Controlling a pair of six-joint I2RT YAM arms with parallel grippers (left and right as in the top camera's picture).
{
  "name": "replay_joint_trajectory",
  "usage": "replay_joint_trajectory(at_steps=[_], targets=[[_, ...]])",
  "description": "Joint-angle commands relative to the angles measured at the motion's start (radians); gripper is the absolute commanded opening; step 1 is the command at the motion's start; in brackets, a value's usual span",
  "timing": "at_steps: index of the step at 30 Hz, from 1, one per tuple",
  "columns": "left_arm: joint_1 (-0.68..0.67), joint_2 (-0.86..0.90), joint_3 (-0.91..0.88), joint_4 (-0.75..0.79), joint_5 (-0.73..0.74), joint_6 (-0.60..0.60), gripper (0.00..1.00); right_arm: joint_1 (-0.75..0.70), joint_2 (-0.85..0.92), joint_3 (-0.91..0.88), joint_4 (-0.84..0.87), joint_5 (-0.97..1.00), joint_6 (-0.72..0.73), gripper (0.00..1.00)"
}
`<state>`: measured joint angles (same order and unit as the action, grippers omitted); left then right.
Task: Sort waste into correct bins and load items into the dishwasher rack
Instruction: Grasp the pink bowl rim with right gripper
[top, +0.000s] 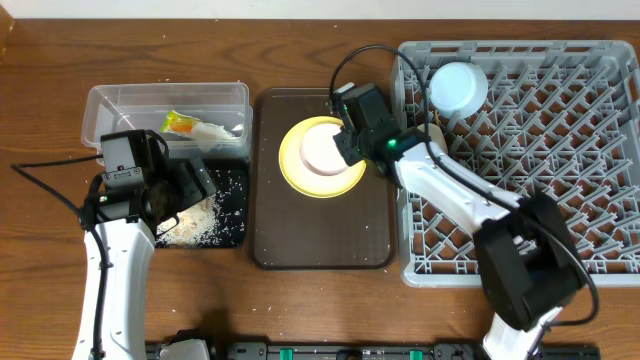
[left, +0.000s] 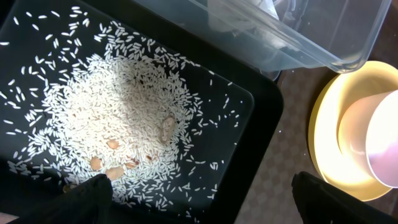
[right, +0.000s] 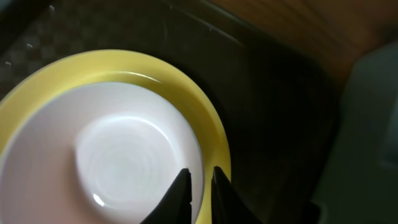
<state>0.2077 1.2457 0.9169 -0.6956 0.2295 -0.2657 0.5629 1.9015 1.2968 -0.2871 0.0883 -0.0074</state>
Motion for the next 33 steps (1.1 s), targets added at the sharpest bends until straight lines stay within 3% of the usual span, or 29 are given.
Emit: replay_joint_trajectory(at_steps=[1,10,24,33], targets=[[0.003,0.002,0.018,0.001,-0.006,-0.002,0.95,0.003,-0.028,0.012,-0.023,0.009,0.003,0.15],[0.003,0.002,0.018,0.001,-0.006,-0.002,0.95,0.043,-0.029,0.011,-0.059,-0.363,0.003,0.31],[0.003,0.002,0.018,0.001,-0.006,-0.002,0.95,0.132,0.005,0.008,-0.095,-0.33,-0.122,0.4],[0.003,0.002,0.018,0.001,-0.006,-0.002,0.95,0.132,0.064,0.007,-0.091,-0.232,-0.155,0.4]])
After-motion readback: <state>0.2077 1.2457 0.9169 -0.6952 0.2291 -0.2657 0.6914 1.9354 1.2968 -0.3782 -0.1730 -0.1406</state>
